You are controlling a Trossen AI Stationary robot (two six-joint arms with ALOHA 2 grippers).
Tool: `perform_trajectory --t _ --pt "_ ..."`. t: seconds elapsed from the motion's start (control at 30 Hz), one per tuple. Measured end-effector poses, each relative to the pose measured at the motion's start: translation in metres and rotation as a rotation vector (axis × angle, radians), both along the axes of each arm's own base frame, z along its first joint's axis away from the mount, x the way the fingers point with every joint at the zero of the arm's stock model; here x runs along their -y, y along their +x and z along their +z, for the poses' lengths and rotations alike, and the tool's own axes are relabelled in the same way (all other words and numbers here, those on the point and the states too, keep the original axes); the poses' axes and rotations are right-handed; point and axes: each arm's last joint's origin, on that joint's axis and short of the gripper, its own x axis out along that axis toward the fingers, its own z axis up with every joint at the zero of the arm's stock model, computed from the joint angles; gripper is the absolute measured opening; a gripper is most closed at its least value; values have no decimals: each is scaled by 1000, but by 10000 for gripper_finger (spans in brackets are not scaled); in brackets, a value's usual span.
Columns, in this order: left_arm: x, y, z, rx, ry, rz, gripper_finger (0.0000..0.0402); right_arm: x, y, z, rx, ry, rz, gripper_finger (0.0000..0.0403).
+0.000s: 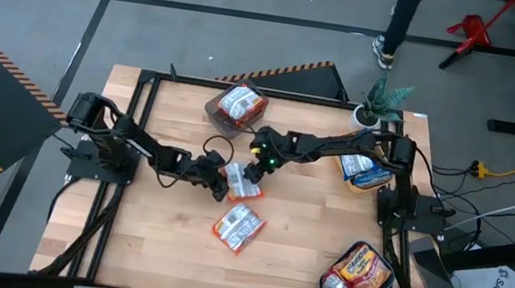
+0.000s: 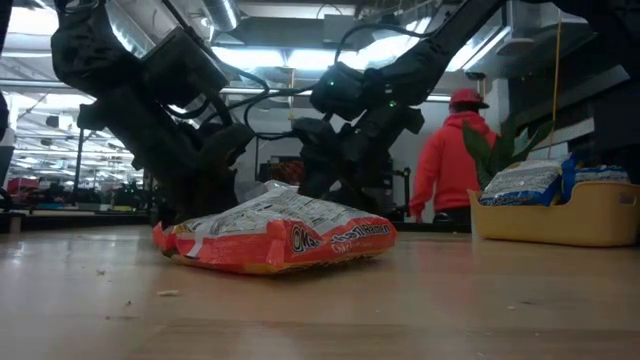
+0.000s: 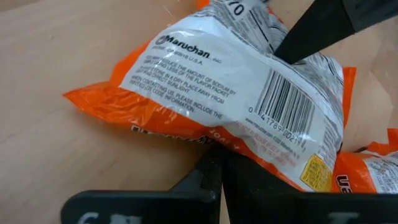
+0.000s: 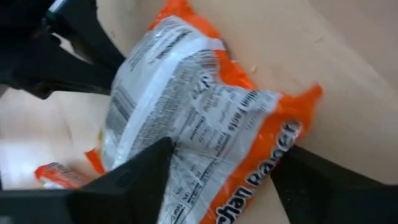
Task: Sort Maruchan noodles
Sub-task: Put the orange noodle pack into the gray bin
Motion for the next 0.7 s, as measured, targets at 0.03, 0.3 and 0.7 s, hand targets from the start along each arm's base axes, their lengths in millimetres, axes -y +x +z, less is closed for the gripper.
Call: perform_trajectory --t 0.03,0.3,0.7 --pt "0 0 0 0 0 -1 0 0 0 0 3 3 2 223" --pt "0 0 4 15 -26 -22 0 -1 1 2 13 32 22 47" --pt "-4 -15 40 43 -74 -48 0 -1 -1 22 51 24 -4 2"
